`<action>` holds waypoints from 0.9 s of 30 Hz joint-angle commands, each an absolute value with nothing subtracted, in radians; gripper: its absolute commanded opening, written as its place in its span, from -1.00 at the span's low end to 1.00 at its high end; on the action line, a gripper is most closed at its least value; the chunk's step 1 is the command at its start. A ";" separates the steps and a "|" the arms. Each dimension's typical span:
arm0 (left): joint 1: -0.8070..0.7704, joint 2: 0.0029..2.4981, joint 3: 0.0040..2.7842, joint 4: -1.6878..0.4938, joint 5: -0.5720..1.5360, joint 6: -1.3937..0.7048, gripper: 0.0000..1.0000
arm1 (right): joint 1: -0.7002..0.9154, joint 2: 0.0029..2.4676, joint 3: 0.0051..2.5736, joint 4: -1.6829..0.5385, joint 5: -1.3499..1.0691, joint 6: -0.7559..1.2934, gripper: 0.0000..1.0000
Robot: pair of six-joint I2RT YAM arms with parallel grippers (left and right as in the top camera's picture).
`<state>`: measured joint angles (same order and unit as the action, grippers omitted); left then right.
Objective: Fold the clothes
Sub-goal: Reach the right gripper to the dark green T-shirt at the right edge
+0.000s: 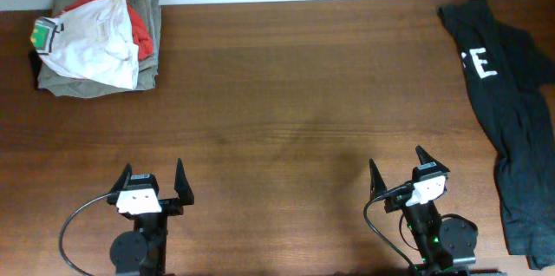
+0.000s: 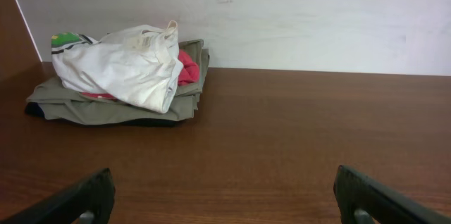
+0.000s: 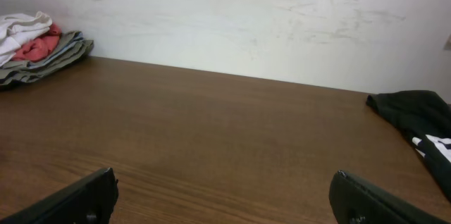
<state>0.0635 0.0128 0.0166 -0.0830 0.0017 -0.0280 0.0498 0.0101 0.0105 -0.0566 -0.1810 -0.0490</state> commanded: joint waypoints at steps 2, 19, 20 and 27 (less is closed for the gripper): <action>0.059 0.011 0.009 -0.084 -0.007 -0.041 0.98 | 0.059 0.008 0.006 -0.064 -0.179 -0.048 0.97; 0.059 0.011 0.009 -0.084 -0.007 -0.041 0.98 | 0.059 0.008 0.006 0.084 -0.690 0.375 0.97; 0.059 0.011 0.009 -0.084 -0.007 -0.041 0.98 | 0.059 0.008 0.006 0.124 -0.697 0.476 0.97; 0.059 0.011 0.009 -0.083 -0.007 -0.041 0.98 | 0.058 0.017 0.111 0.374 -0.580 0.417 0.97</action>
<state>0.0635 0.0128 0.0166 -0.0837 -0.0013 -0.0280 0.0505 0.0151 0.0227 0.3840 -0.6506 0.5095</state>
